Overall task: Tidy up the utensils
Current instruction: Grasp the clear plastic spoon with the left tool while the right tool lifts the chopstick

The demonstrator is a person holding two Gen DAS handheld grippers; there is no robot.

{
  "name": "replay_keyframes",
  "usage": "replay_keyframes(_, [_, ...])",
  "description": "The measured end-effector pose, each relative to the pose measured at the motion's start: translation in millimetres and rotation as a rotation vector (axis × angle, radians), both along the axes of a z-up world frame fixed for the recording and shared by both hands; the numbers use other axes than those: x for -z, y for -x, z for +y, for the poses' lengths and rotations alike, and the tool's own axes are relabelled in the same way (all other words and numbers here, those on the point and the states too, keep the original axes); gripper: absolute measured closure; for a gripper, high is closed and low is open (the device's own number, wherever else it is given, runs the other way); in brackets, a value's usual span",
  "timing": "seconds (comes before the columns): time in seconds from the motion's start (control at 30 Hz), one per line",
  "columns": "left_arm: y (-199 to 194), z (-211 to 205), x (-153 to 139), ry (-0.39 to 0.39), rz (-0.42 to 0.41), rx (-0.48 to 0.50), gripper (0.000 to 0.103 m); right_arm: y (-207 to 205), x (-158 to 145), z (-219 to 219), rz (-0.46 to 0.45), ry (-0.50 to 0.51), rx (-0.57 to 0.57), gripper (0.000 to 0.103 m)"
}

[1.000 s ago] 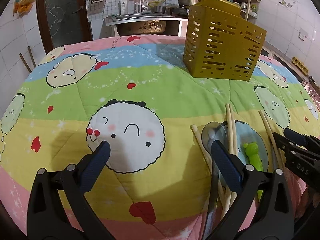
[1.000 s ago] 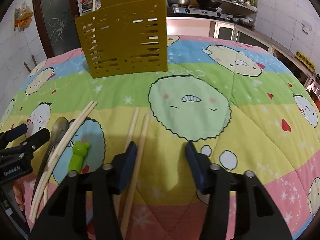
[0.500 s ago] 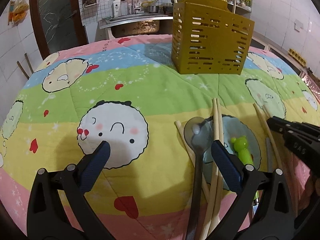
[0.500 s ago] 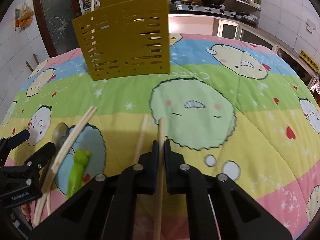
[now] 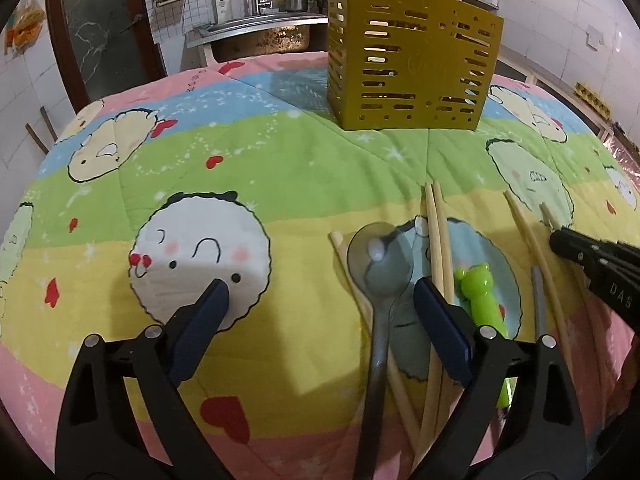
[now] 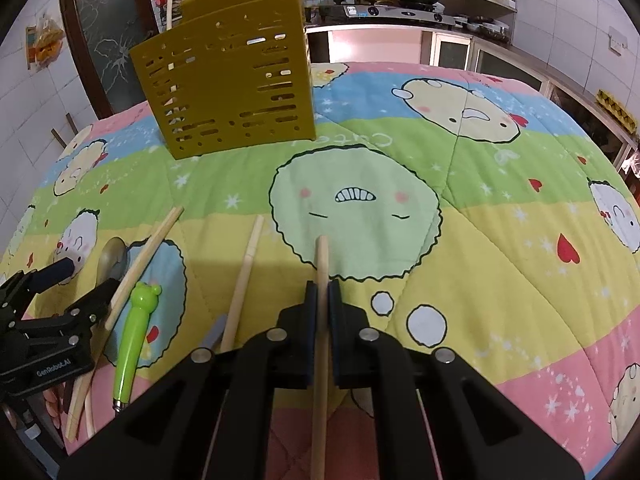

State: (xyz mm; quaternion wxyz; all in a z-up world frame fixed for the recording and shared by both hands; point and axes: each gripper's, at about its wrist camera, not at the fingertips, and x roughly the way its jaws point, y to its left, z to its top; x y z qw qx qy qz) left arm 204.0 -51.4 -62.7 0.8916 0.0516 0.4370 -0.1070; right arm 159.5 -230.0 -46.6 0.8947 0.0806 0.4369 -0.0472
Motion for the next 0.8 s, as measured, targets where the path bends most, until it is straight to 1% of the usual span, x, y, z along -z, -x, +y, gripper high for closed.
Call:
replay_keyframes(0.1, [-4.7,-4.7,0.4,0.004,0.007,-0.005,0.014,-2.1,-0.3,0.1,0.002,0.0,0.002,0.097])
replay_keyframes(0.17, [-7.9,-9.8,0.5,-0.003,0.011,-0.004,0.017,-4.6,-0.8,0.3,0.006,-0.001,0.005,0.097])
replay_keyframes(0.3, [-16.7,-13.7,1.4,0.005,0.033,-0.028,0.019,-11.4,-1.1,1.1,0.022,0.006,0.006,0.097])
replay_keyframes(0.37, [-19.8,-14.4,1.0,0.01,0.038,-0.031,0.025,-15.9,-1.5,1.3,0.03,0.011,0.006,0.097])
replay_keyframes(0.5, [-26.5,-18.4,0.1,0.004,0.047,-0.028,0.035,-23.3,-2.6,0.9,0.05,0.011,0.005,0.097])
replay_keyframes(0.6, [-29.3,-18.0,-2.4,0.025,0.06,-0.03,0.05,-25.7,-2.8,2.2,0.056,0.017,0.005,0.097])
replay_keyframes(0.67, [-30.2,-18.3,-3.7,0.033,0.066,-0.024,0.067,-25.8,-2.7,2.8,0.055,0.018,0.005,0.097])
replay_keyframes(0.7, [-30.6,-18.1,-4.3,0.033,0.068,-0.024,0.071,-25.4,-2.8,2.6,0.054,0.017,0.004,0.097])
replay_keyframes(0.8, [-30.5,-16.4,-5.0,0.04,0.074,-0.025,0.071,-23.1,-4.0,0.6,0.044,0.002,0.004,0.097])
